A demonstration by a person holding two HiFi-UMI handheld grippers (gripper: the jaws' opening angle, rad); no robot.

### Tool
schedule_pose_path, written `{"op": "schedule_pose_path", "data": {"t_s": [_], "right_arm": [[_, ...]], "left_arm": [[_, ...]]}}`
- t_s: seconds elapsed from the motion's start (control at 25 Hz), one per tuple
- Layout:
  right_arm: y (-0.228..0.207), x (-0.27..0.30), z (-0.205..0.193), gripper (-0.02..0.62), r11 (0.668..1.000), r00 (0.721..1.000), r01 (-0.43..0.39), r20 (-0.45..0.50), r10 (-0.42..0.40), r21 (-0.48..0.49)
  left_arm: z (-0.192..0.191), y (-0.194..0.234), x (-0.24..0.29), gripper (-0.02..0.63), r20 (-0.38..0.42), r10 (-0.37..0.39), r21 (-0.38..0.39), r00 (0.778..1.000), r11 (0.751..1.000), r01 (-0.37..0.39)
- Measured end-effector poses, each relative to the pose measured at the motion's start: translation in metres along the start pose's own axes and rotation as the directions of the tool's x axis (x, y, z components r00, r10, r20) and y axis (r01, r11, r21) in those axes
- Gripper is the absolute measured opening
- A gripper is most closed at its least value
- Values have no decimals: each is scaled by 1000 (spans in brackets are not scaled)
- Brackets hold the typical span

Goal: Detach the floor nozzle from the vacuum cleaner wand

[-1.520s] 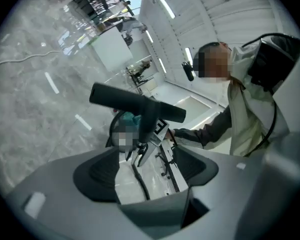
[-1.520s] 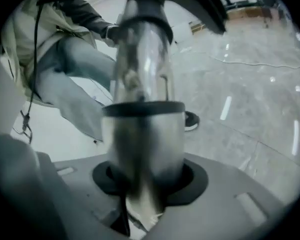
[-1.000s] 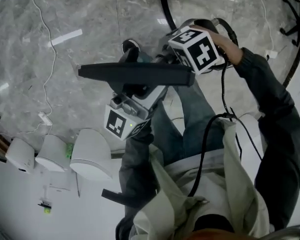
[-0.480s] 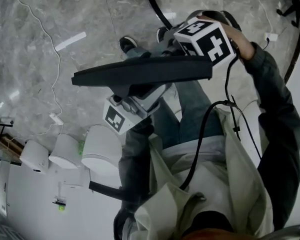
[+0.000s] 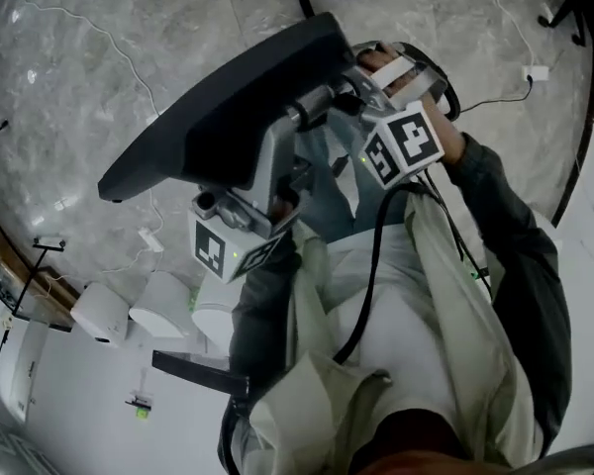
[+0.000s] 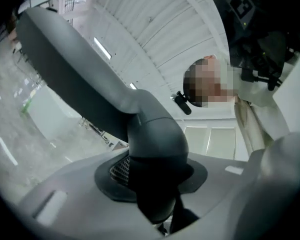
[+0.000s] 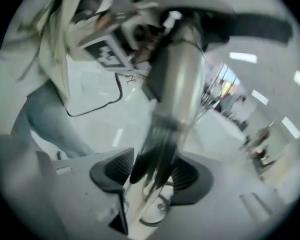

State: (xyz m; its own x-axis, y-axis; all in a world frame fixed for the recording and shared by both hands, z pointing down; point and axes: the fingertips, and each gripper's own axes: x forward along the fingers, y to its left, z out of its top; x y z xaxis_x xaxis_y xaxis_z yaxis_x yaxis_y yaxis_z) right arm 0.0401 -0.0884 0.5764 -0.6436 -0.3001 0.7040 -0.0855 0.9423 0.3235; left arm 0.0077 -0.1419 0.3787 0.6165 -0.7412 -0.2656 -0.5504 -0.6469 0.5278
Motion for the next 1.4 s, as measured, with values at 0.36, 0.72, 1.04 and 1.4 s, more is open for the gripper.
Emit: {"op": "schedule_pose_path", "data": {"t_s": [0.36, 0.72, 1.04, 1.4], "right_arm": [[-24, -43, 126, 66, 961, 892, -275, 371, 258, -7], [-37, -48, 184, 38, 948, 945, -279, 216, 244, 151], [-53, -67, 170, 40, 964, 994, 106, 4, -110, 243], [0, -107, 189, 37, 665, 664, -737, 307, 682, 117]], "left_arm": [[121, -68, 6, 158, -42, -150, 148, 988, 977, 155], [193, -43, -9, 92, 110, -49, 158, 993, 987, 31], [200, -35, -8, 72, 135, 27, -8, 990, 1000, -26], [206, -92, 4, 71, 136, -384, 111, 913, 922, 371]]}}
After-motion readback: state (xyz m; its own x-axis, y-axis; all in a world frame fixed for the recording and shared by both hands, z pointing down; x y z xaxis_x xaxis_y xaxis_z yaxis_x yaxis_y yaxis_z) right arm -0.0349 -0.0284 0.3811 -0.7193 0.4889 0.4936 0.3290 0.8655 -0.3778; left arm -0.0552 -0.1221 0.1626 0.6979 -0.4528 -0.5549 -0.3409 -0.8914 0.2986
